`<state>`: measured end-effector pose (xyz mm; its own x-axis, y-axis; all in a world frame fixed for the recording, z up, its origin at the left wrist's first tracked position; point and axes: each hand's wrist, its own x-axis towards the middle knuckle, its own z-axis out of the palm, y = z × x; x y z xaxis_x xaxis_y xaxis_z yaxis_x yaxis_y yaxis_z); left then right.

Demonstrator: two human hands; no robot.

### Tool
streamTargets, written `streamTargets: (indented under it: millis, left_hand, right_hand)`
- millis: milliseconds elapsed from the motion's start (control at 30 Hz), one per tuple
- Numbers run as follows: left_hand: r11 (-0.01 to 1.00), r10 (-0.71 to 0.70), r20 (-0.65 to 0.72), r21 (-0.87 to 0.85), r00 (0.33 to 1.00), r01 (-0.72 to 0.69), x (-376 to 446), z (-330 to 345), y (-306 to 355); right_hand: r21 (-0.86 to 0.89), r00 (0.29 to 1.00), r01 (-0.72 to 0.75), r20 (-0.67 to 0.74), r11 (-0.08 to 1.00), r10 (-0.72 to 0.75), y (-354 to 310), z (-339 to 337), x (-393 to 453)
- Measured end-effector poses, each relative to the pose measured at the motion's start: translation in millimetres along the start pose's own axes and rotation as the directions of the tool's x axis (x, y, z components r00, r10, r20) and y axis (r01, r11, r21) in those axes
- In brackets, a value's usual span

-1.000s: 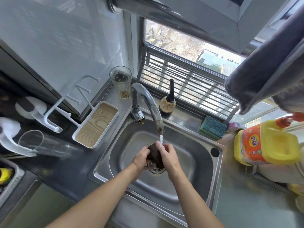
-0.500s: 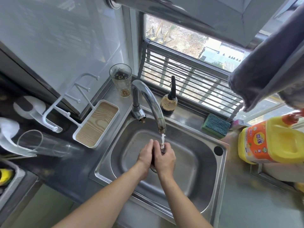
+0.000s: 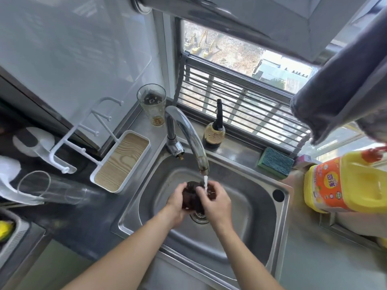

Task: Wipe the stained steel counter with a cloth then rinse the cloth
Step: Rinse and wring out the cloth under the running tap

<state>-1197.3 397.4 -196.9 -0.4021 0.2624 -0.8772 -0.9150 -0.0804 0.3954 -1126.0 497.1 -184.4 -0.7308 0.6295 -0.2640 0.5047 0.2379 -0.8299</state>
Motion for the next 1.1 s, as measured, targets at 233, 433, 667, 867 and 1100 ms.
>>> streamTargets:
  millis: [233,433,667,867,1100]
  left_hand:
    - [0.982,-0.022,0.124,-0.181,0.992,0.044,-0.5,24.7,-20.5]
    - [0.998,0.066,0.122,-0.007,0.990,-0.066,5.0,21.0,-19.1]
    - [0.940,0.212,0.023,0.268,0.977,-0.210,7.3,-0.1,1.6]
    - [0.998,0.051,0.031,0.030,0.998,-0.052,4.0,15.7,4.5]
    - [0.941,0.108,-0.048,0.328,0.993,-0.086,3.6,21.4,-12.6]
  right_hand:
    - [0.101,0.992,-0.123,-0.023,0.987,0.126,-0.2,30.9,-12.3]
    - [0.117,0.972,-0.190,-0.119,0.975,0.204,5.4,30.3,8.8]
    - [0.337,0.781,-0.541,-0.140,0.771,0.609,13.5,4.8,50.7]
    - [0.171,0.953,-0.298,0.117,0.939,0.281,-2.1,32.6,8.1]
    - [-0.137,0.973,-0.230,-0.048,0.964,0.225,0.7,31.4,6.3]
